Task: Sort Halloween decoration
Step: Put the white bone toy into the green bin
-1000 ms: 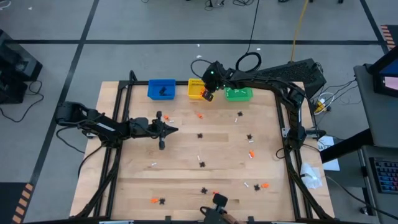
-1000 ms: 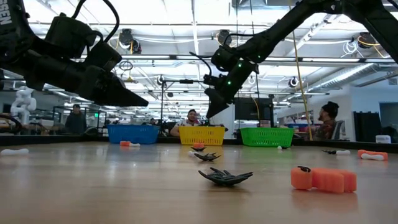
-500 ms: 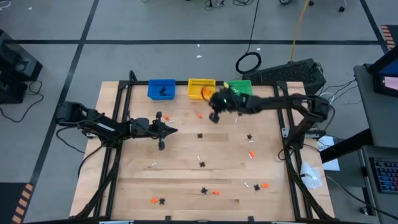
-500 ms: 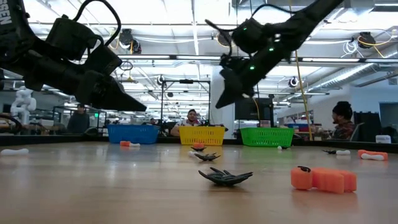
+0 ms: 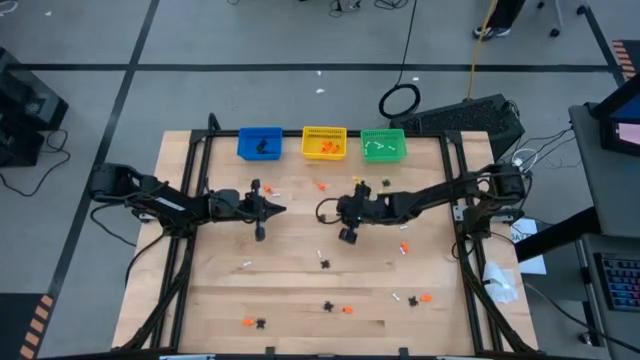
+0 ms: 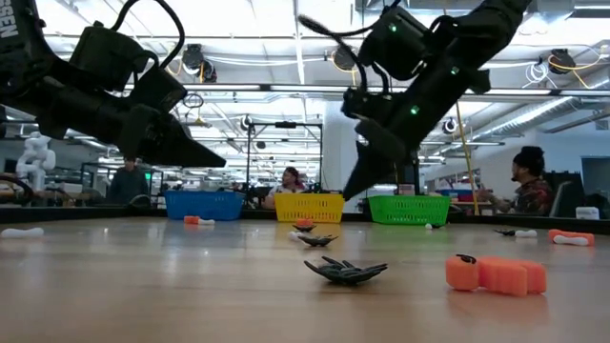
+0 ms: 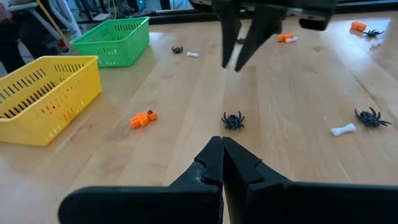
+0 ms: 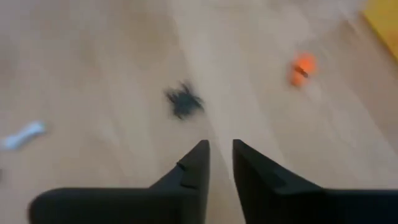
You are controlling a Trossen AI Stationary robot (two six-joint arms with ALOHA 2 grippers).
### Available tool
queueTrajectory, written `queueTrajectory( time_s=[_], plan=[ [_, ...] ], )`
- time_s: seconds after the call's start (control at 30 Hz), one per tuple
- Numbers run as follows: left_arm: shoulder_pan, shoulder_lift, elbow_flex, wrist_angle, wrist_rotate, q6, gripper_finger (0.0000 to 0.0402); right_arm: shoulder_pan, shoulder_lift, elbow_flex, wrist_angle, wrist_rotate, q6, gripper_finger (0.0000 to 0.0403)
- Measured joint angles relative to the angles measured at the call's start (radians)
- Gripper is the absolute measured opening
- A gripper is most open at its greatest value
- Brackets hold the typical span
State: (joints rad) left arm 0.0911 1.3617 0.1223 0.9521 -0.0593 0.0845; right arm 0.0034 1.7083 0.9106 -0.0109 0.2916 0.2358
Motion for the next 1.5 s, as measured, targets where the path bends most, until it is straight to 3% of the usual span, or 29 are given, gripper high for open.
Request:
queueTrajectory(
  time_s=[0.27, 0.37, 0.63, 0.9, 1.03, 1.27, 1.5],
  plan=[
    [0.000, 0.000, 0.000, -0.008, 0.000, -0.001, 0.0000, -0.148, -0.049, -0.001, -0.460, 0.097, 0.534, 0.0126],
    [0.000, 0.000, 0.000, -0.020, 0.000, -0.001, 0.0000, -0.198, -0.047, -0.002, -0.493, 0.148, 0.642, 0.0133],
    [0.000, 0.000, 0.000, -0.027, -0.001, -0.001, 0.0000, -0.237, -0.048, -0.104, -0.437, 0.155, 0.803, 0.0131],
    [0.000, 0.000, 0.000, -0.027, -0.001, -0.001, 0.0000, -0.231, -0.057, -0.138, -0.372, 0.149, 0.726, 0.0130],
    [0.000, 0.000, 0.000, -0.027, -0.001, -0.001, 0.0000, -0.232, -0.110, -0.113, -0.476, 0.102, 0.536, 0.0130],
    [0.000, 0.000, 0.000, -0.026, -0.001, -0.001, 0.0000, -0.231, -0.235, -0.102, -0.687, 0.040, 0.359, 0.0130],
    [0.000, 0.000, 0.000, -0.026, -0.001, -0.004, 0.0000, -0.245, -0.196, -0.100, -0.643, -0.009, 0.237, 0.0130]
  ],
)
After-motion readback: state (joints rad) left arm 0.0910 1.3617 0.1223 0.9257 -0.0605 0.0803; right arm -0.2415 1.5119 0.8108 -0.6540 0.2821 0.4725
